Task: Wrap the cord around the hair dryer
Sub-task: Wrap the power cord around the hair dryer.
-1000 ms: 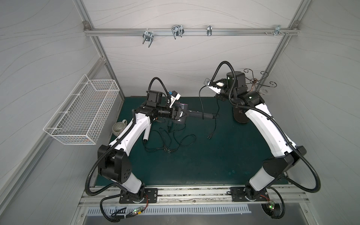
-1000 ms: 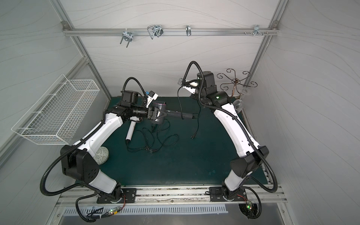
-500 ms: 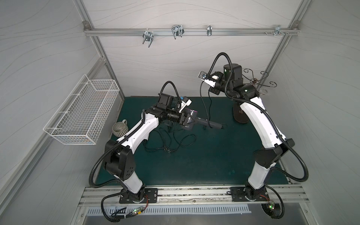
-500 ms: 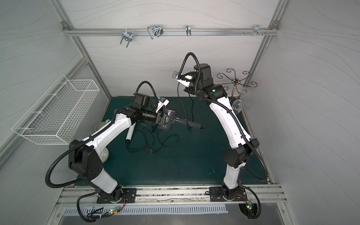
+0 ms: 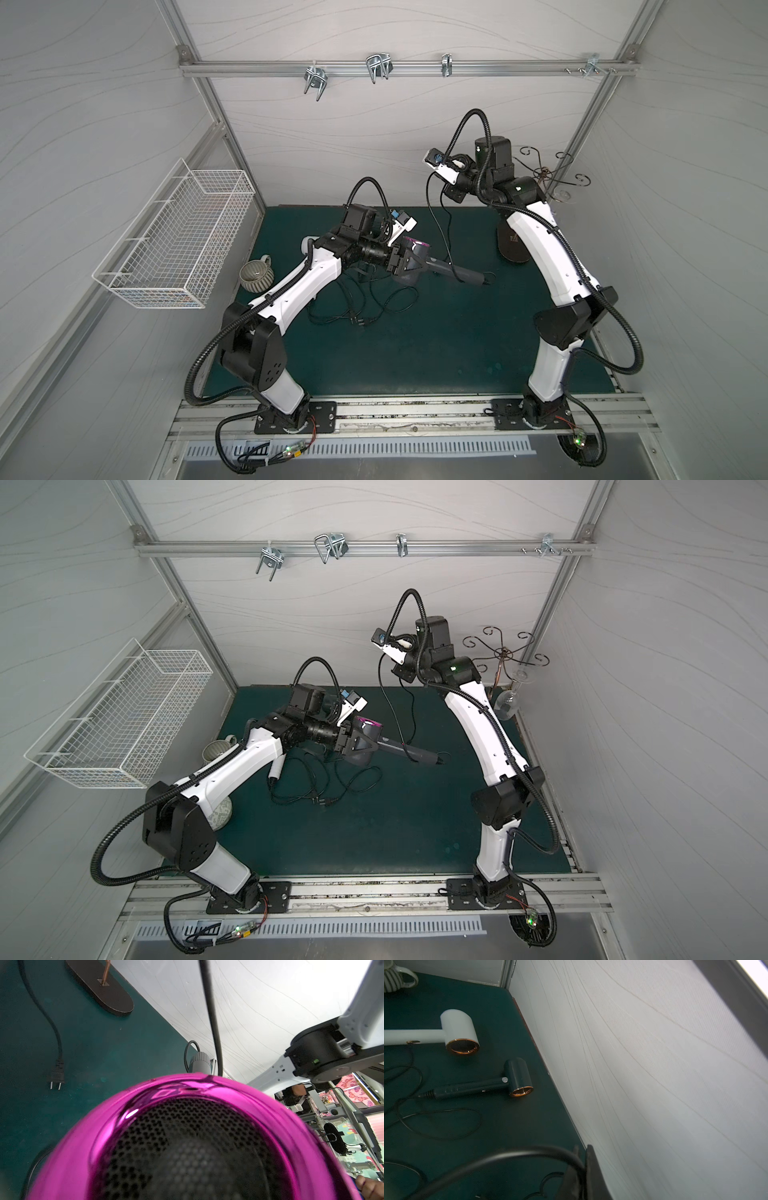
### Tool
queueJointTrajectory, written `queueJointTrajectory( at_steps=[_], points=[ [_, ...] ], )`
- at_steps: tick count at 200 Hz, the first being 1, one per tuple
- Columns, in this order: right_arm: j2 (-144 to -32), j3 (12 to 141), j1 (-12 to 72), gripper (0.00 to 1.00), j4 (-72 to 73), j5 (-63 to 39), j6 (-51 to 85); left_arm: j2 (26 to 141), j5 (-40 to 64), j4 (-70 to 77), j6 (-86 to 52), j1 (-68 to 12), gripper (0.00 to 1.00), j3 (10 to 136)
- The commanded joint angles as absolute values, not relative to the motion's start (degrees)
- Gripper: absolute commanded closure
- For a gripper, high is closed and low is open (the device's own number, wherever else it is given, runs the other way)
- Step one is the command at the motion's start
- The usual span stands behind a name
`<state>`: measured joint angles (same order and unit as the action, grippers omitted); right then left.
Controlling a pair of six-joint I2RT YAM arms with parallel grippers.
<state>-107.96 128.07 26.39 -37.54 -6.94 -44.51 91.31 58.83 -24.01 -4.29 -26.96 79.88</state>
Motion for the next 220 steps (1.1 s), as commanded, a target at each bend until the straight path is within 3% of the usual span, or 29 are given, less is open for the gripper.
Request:
queueJointTrajectory(
  at_steps=[1,60,99,220],
  points=[
    [-109.99,126.84,23.61,1.0,-38.66,-16.32,-37.9,87.4,65.22,-16.03,-5.91,-27.46,1.0,80.38],
    [-112.95,120.82,14.86,1.0,-39.56,-37.85,-21.28,85.62,69.88,-6.13,-14.39,-26.28,1.0,81.7],
    [-111.72,111.62,10.33,1.0,-33.53,-46.88,-10.06,84.99,72.13,14.45,-30.66,-21.9,1.0,78.26],
    [-100.58,82.16,10.62,1.0,-14.89,-49.85,10.88,86.78,68.75,32.84,-43.91,-15.14,1.0,77.7]
  ],
)
